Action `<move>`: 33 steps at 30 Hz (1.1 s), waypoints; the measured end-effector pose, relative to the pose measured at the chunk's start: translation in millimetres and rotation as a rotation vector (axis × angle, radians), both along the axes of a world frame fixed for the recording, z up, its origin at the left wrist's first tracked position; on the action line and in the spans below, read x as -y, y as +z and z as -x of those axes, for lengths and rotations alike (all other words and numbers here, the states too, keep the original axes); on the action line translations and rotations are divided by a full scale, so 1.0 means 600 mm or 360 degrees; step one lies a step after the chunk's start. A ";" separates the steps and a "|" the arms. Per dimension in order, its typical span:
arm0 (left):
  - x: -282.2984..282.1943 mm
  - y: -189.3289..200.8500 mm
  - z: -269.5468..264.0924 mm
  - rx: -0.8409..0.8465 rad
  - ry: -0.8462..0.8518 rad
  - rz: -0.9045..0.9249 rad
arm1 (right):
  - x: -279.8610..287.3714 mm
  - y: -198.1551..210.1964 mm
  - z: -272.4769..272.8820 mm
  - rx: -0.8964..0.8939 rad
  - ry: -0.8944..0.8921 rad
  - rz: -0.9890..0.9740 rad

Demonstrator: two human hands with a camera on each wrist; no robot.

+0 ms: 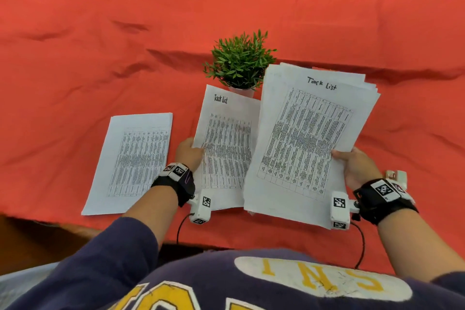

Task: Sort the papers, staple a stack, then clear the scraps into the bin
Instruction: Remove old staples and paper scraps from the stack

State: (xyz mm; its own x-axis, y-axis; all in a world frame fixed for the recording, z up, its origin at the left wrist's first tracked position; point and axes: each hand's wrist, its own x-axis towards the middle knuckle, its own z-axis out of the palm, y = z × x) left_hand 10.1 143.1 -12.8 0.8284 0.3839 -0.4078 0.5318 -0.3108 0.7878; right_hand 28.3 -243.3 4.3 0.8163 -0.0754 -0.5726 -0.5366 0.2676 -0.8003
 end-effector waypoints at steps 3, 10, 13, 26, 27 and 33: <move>0.007 0.029 0.028 0.0056 -0.0055 0.0039 | -0.046 0.006 0.000 0.0016 0.0110 -0.0097; 0.046 0.047 0.044 0.0138 -0.0032 0.0405 | -0.114 0.010 -0.005 0.0078 0.0329 -0.0028; 0.075 0.065 0.041 0.0215 -0.0045 0.0503 | -0.122 0.023 -0.009 0.0186 0.0338 0.0057; 0.130 0.126 0.003 0.0611 -0.0252 0.0179 | -0.120 0.081 -0.002 0.0692 0.0294 0.0602; 0.129 0.124 0.006 0.0624 -0.0257 0.0191 | -0.118 0.081 0.003 0.0690 0.0265 0.0585; 0.126 0.106 0.024 0.0687 -0.0205 0.0355 | -0.117 0.070 0.026 0.0646 0.0275 0.0435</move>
